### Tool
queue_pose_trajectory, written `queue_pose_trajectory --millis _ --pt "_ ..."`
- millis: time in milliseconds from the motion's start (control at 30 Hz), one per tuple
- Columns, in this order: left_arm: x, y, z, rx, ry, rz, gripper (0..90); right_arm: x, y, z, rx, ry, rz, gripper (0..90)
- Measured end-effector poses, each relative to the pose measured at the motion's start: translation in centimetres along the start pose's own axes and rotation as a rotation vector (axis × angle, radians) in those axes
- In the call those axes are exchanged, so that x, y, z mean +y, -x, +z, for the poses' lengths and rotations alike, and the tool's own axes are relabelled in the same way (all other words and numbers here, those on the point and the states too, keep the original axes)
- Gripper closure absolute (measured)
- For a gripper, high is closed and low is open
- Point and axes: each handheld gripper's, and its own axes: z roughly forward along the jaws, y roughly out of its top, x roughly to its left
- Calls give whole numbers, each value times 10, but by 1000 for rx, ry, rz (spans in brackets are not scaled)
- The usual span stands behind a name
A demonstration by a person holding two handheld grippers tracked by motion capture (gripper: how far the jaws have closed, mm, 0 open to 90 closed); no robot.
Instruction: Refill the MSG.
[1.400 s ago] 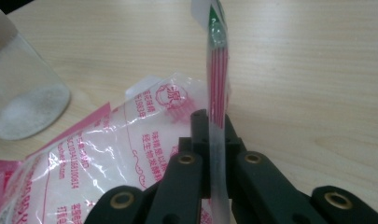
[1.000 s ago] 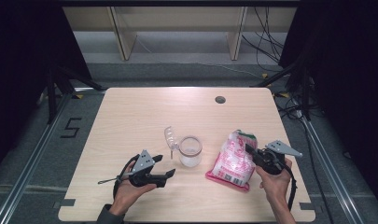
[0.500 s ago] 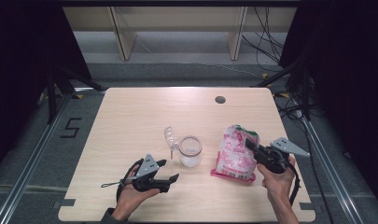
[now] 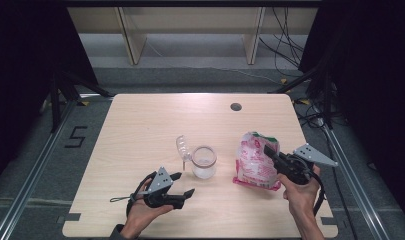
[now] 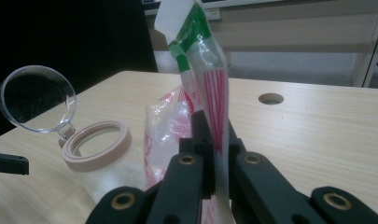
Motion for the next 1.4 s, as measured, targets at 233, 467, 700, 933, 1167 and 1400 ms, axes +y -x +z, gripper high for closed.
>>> queue_pose_trajectory --millis 233,467,700,933,1167,1400 --pt "-1 8 4 -15 -22 22 280 14 -5 -2 6 -11 -9 900" --pt "0 16 9 -30 -24 28 280 31 -3 0 -11 -20 -58 900" --pt "6 40 37 -90 -40 57 278 46 -3 -3 -6 8 -64 900" --pt "18 55 81 -123 -41 55 291 55 -13 -1 13 29 -51 900" --pt "32 55 103 -101 -11 52 292 63 -18 -1 42 19 -52 900" --pt "37 63 124 -60 -2 64 288 67 -25 1 78 16 -48 900"
